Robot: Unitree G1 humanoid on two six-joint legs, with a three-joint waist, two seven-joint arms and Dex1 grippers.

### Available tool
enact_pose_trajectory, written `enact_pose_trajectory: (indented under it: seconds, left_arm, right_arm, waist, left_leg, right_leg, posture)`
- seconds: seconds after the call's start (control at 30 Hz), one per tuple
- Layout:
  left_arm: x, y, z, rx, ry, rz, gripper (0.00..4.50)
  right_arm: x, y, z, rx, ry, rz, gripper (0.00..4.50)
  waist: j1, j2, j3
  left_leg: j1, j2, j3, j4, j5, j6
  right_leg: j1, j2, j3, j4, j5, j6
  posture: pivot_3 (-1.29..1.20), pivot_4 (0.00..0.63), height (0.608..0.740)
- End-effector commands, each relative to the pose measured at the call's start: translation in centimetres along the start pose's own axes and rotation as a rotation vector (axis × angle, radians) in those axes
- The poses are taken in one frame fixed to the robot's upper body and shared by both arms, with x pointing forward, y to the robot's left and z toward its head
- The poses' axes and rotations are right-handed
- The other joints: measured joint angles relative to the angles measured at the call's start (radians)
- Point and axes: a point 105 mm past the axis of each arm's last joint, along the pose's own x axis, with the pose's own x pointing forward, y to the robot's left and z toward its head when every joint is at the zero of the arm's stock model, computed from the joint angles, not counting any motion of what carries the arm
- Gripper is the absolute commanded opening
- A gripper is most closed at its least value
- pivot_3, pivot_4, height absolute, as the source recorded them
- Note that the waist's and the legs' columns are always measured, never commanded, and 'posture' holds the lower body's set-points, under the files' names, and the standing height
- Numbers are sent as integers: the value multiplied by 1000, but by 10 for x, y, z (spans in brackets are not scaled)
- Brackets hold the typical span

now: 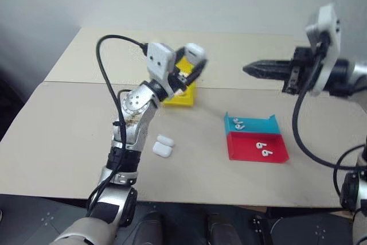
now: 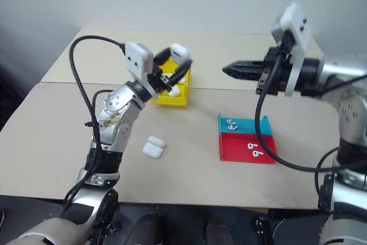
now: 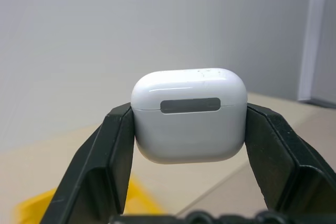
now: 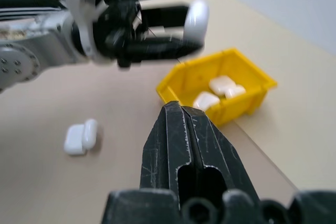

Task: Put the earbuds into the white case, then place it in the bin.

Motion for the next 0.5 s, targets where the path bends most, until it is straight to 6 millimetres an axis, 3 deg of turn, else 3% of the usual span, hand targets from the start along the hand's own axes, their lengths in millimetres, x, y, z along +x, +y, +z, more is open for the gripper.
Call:
enact_pose_trajectory:
  seconds: [0.03,0.23,0.4,0.5]
  left_arm:
    - [10,22,-8,57,61,164,2819]
    - [28,29,-36,41,146,218,2819]
    - [33,21,-50,53,190,186,2819]
    - [33,21,-46,32,179,181,3784]
  right_arm:
    - [-1,8,5,-92,-3,-97,23]
    - [2,12,-1,-78,24,-139,23]
    - [-1,11,-2,-69,42,-160,23]
    - [-2,13,-2,-62,39,-154,0]
  waist:
    - [-3,0,0]
    - [-11,0,0]
    - [-14,0,0]
    - [-17,0,0]
  left_leg:
    - [0,0,0,0,0,0]
    - [0,0,0,0,0,0]
    - [-2,0,0,-1,0,0]
    - [-3,0,-1,-1,0,0]
  right_leg:
    - [0,0,0,0,0,0]
    - [0,0,0,-1,0,0]
    - [0,0,-1,-1,0,0]
    - [0,0,-1,0,0,0]
  posture:
    - [0,150,740]
    - [0,150,740]
    - [0,150,740]
    - [0,150,740]
